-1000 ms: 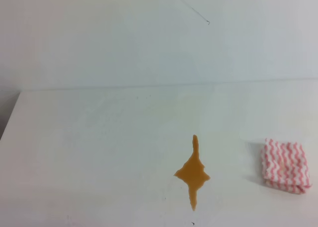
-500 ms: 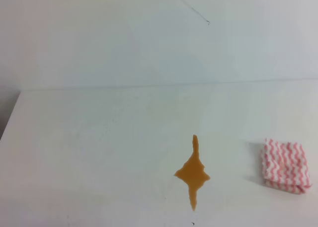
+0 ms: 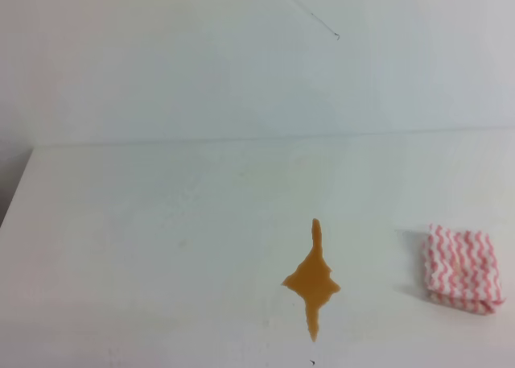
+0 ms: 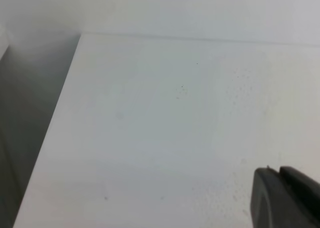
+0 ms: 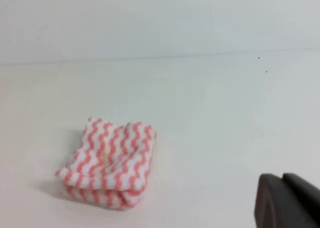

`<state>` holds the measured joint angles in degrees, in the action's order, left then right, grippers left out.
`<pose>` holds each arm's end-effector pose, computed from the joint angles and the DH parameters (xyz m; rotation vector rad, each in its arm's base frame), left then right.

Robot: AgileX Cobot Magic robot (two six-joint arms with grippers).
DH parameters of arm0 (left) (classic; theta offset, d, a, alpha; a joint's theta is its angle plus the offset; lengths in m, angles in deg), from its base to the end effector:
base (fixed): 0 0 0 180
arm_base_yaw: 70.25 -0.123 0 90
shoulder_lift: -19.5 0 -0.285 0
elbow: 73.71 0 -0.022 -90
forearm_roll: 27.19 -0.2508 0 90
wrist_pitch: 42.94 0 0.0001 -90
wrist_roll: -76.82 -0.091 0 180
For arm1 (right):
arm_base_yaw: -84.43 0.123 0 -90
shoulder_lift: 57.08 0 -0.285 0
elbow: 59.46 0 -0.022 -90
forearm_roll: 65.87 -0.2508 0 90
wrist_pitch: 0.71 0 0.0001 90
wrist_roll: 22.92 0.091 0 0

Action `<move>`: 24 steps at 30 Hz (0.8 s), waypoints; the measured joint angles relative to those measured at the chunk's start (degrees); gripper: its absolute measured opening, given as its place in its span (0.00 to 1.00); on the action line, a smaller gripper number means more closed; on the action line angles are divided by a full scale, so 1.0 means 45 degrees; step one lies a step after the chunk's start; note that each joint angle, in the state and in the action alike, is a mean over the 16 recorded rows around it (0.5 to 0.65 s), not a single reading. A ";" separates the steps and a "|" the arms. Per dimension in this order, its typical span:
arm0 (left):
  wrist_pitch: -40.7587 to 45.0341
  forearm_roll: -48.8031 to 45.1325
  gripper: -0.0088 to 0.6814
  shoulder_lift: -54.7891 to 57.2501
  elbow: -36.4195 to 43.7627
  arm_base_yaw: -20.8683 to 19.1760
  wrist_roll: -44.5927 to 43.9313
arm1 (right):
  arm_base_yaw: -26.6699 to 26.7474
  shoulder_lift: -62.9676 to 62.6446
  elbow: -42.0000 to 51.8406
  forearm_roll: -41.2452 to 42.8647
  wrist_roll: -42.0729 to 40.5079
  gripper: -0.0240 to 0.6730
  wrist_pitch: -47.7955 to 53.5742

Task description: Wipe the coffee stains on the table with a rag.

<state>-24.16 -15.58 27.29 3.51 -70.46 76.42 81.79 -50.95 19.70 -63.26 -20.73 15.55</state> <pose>0.0539 -0.0057 0.1842 -0.1244 1.8044 -0.1877 0.0538 -0.0036 0.1777 0.0452 1.7718 -0.0486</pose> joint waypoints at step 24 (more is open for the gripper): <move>-0.0014 0.0001 0.01 -0.0021 0.0072 -0.0001 0.0000 | 0.0000 0.0021 -0.0027 -0.0001 0.0056 0.03 0.0012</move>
<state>-24.22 -15.58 27.19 3.83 -70.46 76.42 81.79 -50.86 19.58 -63.26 -20.48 15.61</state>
